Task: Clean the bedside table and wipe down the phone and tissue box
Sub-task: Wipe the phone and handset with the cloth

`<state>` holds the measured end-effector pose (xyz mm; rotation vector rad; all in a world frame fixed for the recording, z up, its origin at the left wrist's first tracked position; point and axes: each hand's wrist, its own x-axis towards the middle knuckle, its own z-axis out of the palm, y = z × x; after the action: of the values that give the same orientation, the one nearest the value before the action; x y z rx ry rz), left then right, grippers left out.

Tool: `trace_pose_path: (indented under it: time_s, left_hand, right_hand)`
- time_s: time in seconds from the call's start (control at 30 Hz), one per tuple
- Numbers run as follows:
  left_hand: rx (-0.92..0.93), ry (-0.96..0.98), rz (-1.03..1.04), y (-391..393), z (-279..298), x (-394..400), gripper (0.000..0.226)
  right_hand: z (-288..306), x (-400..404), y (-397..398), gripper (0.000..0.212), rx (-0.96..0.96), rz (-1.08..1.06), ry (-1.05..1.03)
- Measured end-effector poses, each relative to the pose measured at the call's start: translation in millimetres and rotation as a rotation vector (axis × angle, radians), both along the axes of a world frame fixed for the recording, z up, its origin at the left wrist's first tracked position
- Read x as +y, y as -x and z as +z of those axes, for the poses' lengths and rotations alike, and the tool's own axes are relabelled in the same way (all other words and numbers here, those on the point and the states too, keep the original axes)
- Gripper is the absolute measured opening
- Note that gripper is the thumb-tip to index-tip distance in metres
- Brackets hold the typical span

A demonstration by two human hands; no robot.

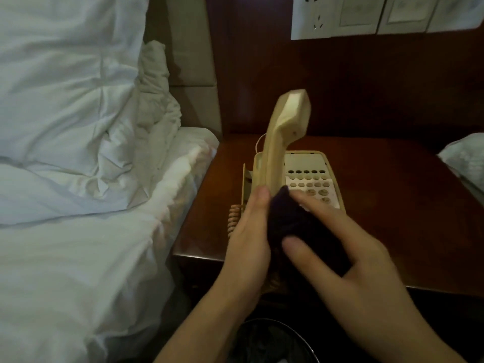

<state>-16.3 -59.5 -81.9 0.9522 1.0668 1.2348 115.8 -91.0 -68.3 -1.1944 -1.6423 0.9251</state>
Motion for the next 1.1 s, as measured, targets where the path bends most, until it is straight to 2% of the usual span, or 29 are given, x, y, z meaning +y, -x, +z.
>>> trace_pose_path:
  time_s: [0.07,0.1,0.27,0.33,0.4,0.53,0.63,0.73,0.77,0.87,1.03,1.1]
  left_hand:
    - [-0.105,0.062,0.04,0,1,-2,0.041]
    - [-0.103,0.057,0.059,-1,-1,-2,0.042]
    - [-0.036,-0.041,0.074,-10,-5,-7,0.048]
    - [-0.017,-0.06,0.074,-11,-5,-6,0.04]
    - [-0.024,-0.078,0.067,-11,-3,-5,0.032]
    - [-0.078,-0.037,0.142,-6,-7,-3,0.054]
    - [-0.113,0.007,0.145,-6,-7,-4,0.057]
    - [-0.156,0.057,0.126,-9,-6,-6,0.041]
    - [-0.158,0.064,0.123,-10,-6,-6,0.042]
    - [-0.171,0.084,0.112,-8,-7,-5,0.062]
    - [-0.201,0.111,0.136,-10,-4,-7,0.068]
    - [-0.227,0.134,0.124,-13,-3,-7,0.063]
  right_hand:
    - [-9,0,7,0.056,-0.194,-0.028,-0.099]
    - [-14,3,10,0.054,-0.174,-0.043,-0.101]
    - [-13,15,19,0.015,0.196,-0.097,0.018]
    - [-12,15,21,0.009,0.315,-0.103,0.073]
    - [-14,14,21,0.018,0.412,-0.091,0.141]
    - [-11,11,22,0.032,0.466,0.012,0.249]
    - [-9,17,20,0.023,0.486,0.063,0.351]
    - [-8,25,17,0.011,0.552,-0.014,0.392]
    - [-8,25,16,0.012,0.549,-0.025,0.393]
    - [-6,18,15,0.033,0.449,0.019,0.367]
    - [-3,15,15,0.039,0.365,0.033,0.32]
    - [-5,16,16,0.039,0.338,-0.017,0.283]
